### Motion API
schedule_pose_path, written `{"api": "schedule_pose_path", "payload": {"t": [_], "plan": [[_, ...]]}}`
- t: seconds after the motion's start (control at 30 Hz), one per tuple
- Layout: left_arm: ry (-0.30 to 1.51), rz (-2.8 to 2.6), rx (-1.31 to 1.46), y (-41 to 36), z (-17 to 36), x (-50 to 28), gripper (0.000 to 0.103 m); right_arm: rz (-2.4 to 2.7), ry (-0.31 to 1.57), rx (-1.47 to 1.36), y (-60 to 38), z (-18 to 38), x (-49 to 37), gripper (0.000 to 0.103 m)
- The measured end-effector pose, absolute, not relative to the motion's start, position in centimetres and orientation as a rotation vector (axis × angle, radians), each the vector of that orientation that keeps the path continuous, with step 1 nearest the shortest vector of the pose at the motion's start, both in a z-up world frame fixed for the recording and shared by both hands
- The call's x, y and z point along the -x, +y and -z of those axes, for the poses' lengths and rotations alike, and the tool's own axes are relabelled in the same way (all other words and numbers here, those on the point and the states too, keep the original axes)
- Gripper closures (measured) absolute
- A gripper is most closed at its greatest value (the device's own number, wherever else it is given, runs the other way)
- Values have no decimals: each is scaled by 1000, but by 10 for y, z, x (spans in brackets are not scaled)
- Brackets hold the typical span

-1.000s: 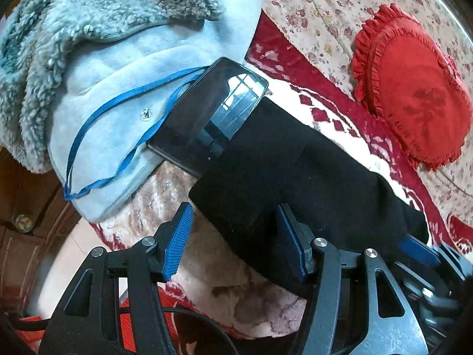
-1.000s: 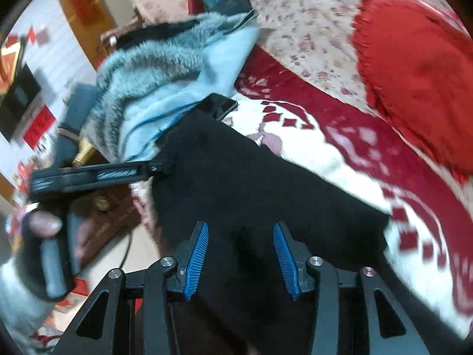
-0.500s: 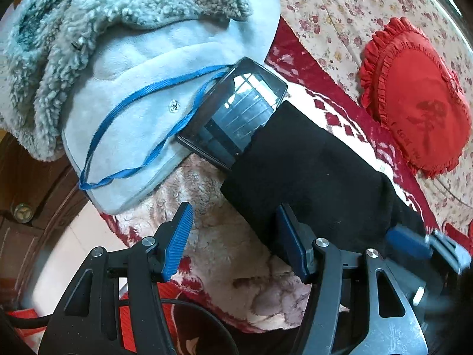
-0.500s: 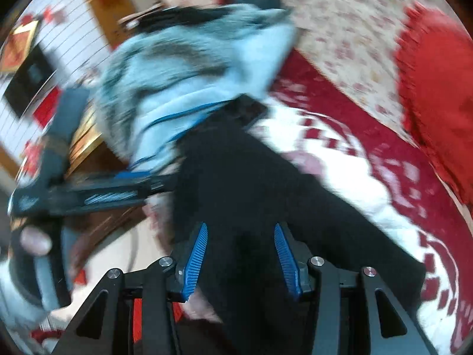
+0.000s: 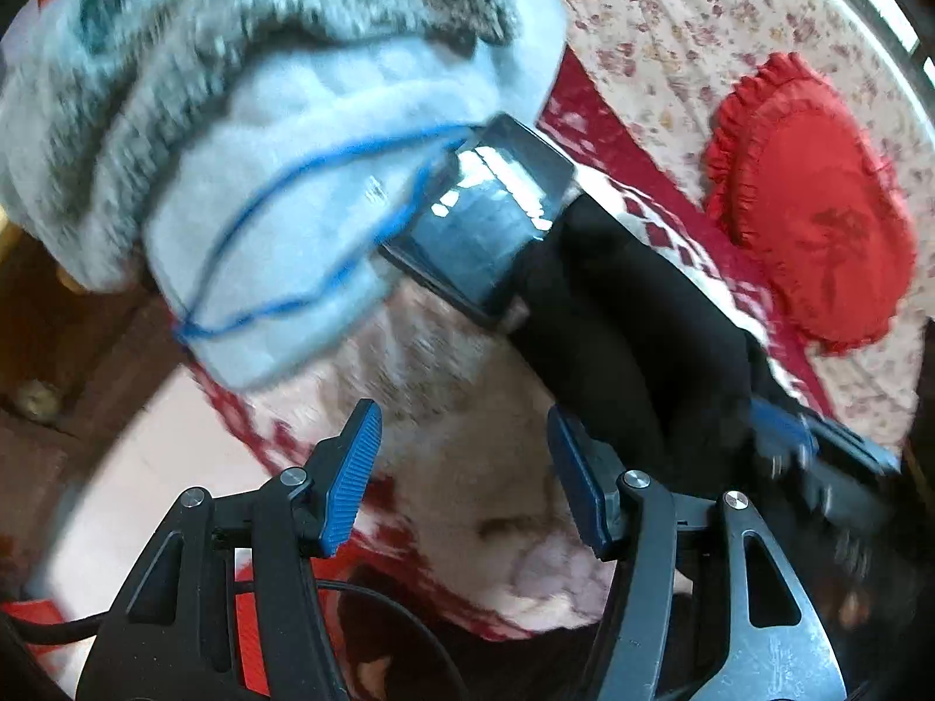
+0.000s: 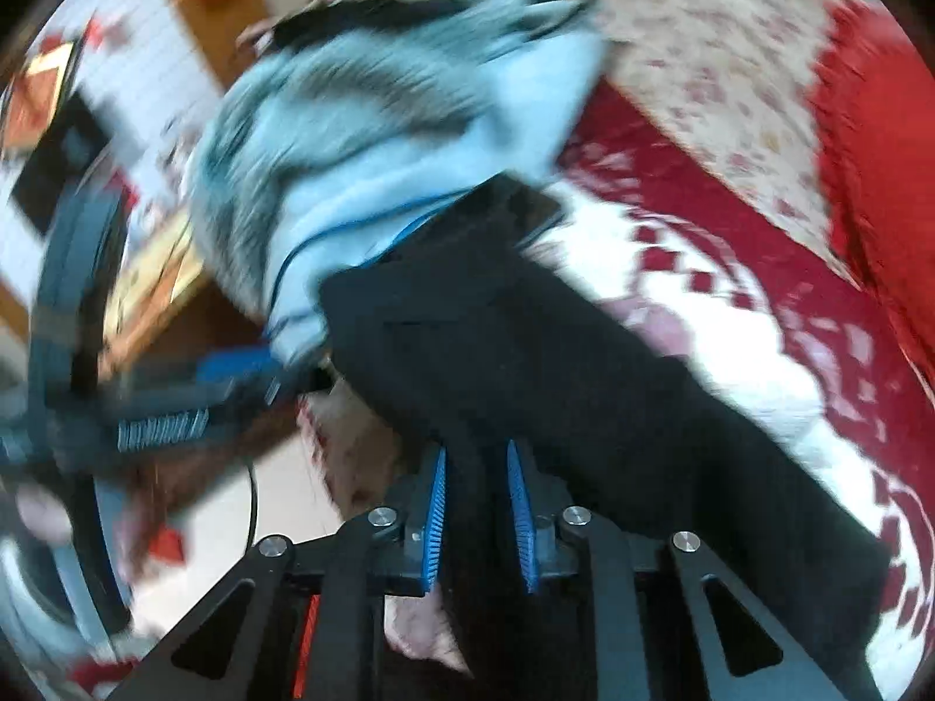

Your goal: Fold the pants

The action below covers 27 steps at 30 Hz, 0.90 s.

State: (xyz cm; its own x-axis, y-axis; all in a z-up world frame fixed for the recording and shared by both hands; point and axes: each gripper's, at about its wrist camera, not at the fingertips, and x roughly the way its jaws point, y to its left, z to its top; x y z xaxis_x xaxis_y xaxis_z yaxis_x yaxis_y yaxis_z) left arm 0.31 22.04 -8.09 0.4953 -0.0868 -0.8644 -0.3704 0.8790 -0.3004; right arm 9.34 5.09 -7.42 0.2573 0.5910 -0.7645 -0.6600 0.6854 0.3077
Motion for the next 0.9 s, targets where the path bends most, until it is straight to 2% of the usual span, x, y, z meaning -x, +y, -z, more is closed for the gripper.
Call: {"api": "schedule_pose_path", "payload": {"t": [0.13, 0.53, 0.8, 0.9], "plan": [[1068, -105, 537, 210, 92, -5, 43, -816, 1039, -57, 28, 82, -118, 87], [1036, 31, 653, 178, 96, -34, 44, -838, 1082, -159, 11, 96, -124, 89], [869, 268, 609, 158, 30, -38, 43, -854, 1101, -242, -2, 101, -123, 90], [856, 228, 562, 163, 20, -32, 43, -852, 1100, -235, -1, 101, -122, 90]]}}
